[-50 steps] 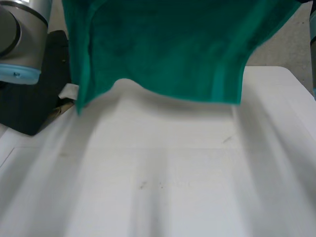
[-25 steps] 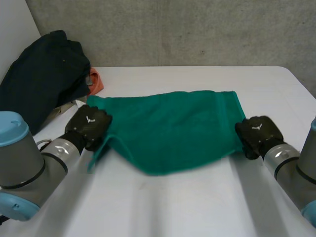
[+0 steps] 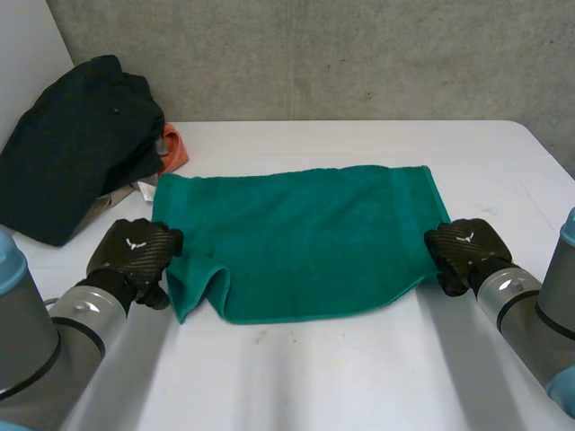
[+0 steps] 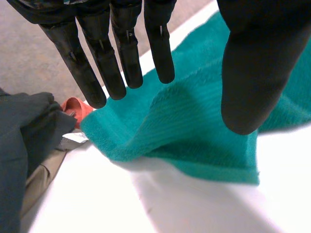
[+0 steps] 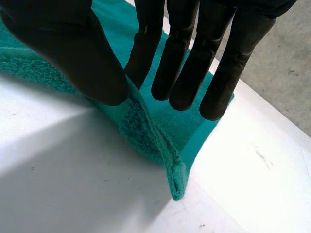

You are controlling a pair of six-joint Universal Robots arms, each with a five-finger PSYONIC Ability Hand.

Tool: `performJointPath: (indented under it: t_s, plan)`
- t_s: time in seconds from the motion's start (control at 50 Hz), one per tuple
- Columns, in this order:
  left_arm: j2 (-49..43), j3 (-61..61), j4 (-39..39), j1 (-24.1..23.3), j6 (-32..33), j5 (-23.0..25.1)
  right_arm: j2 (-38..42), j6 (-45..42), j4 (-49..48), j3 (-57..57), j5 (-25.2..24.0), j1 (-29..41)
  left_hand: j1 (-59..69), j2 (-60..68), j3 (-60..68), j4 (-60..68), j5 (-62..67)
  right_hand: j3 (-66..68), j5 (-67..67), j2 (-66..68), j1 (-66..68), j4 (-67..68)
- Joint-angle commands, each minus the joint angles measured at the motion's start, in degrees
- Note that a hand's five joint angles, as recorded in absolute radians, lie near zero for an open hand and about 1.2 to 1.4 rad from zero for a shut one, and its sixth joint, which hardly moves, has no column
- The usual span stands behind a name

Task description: Fold the laundry.

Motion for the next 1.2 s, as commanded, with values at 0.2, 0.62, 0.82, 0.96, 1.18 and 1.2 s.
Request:
performJointPath:
  t_s: [0.2, 0.62, 0.82, 0.96, 1.18, 1.2]
  plan:
    - [-8.63, 2.85, 1.47, -6.59, -11.67, -9.9, 0.01, -0.06, -0.09, 0.8, -0.11, -0.1, 4.4, 4.92, 4.87, 5.14, 5.35, 12.02, 12.97, 12.97, 23.7, 12.06]
    - [-18.56, 10.76, 1.47, -7.65, -14.05, -10.43, 0.09, -0.06, -0.09, 1.59, -0.37, -0.28, 0.7, 1.21, 1.17, 1.43, 1.65, 12.02, 12.97, 12.97, 23.7, 12.06]
    - [-22.08, 14.18, 1.56, -7.65, -13.43, -10.43, 0.09, -0.15, -0.09, 1.68, -0.55, -0.37, 1.2, 1.71, 1.67, 1.93, 2.15, 12.02, 12.97, 12.97, 23.7, 12.06]
    - [-23.4, 16.29, 1.65, -7.65, -13.34, -11.13, 0.09, -0.15, -0.09, 1.86, -0.64, -0.46, 20.44, 20.95, 20.91, 21.17, 21.39, 12.02, 12.97, 12.97, 23.7, 12.06]
    - [-10.51, 13.67, 2.44, -7.48, -12.3, -14.21, -1.39, -0.93, 1.13, 0.8, -0.28, -1.86, 45.93, 46.44, 46.4, 46.66, 46.87, 12.02, 12.97, 12.97, 23.7, 12.06]
    - [-9.35, 12.97, 2.44, -7.21, -11.68, -14.12, -1.57, -0.94, 1.58, 0.71, -0.28, -1.95, 45.93, 46.44, 46.4, 46.66, 46.87, 12.02, 12.97, 12.97, 23.7, 12.06]
